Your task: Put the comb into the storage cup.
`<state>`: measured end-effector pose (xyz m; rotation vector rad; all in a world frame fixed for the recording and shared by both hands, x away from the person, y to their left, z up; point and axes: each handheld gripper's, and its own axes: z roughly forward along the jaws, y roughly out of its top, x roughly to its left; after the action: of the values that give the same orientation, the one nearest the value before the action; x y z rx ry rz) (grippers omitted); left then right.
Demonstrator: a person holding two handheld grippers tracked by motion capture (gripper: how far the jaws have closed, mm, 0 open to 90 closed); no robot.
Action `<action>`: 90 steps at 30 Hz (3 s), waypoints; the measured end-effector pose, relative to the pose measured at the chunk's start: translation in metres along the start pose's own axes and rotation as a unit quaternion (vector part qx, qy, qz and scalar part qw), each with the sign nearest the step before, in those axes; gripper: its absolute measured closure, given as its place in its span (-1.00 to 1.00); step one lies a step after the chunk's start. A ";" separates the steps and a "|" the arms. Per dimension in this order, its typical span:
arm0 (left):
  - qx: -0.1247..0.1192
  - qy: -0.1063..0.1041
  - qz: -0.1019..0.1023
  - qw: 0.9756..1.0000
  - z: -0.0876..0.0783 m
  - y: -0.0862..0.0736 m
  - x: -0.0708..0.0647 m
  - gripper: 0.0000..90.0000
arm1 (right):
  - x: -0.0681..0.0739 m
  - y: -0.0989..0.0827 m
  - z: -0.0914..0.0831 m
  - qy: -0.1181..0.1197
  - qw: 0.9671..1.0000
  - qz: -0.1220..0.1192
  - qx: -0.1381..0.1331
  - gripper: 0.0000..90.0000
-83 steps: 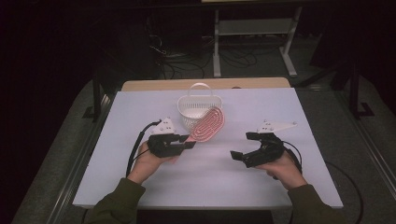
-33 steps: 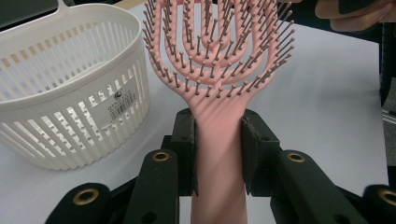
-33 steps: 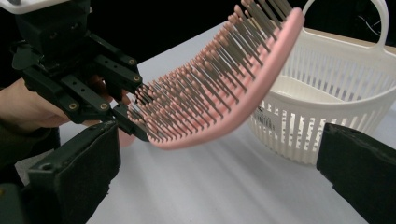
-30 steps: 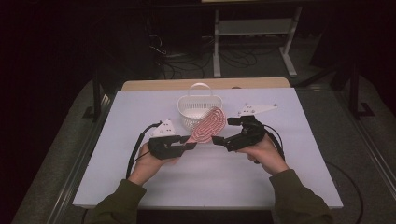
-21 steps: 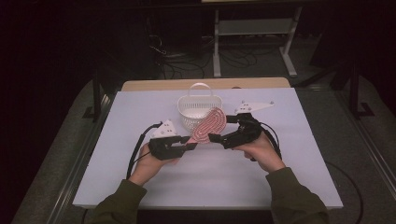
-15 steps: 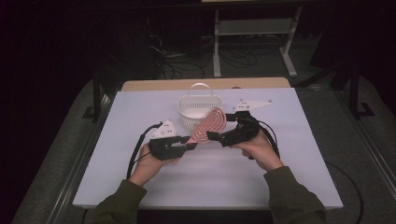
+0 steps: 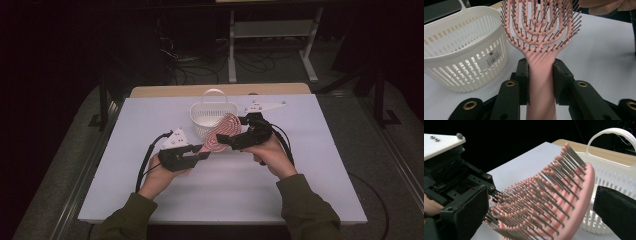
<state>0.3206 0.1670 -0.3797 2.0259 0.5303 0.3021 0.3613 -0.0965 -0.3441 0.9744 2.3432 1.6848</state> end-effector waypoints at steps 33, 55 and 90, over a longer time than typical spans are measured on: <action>0.001 0.021 0.016 1.000 0.004 -0.003 -0.005 0.56 | -0.009 -0.006 0.005 0.024 0.999 0.040 0.005 -0.40; 0.006 0.028 0.017 0.999 0.006 -0.004 -0.004 0.56 | -0.012 -0.008 0.007 0.052 0.997 0.058 0.006 0.00; 0.022 0.008 0.011 1.000 0.011 -0.006 -0.002 0.56 | -0.013 -0.010 0.006 0.092 0.993 0.067 -0.007 0.35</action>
<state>0.3222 0.1603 -0.3906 2.0752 0.5283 0.3230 0.3700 -0.1004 -0.3590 1.0370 2.4218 1.9154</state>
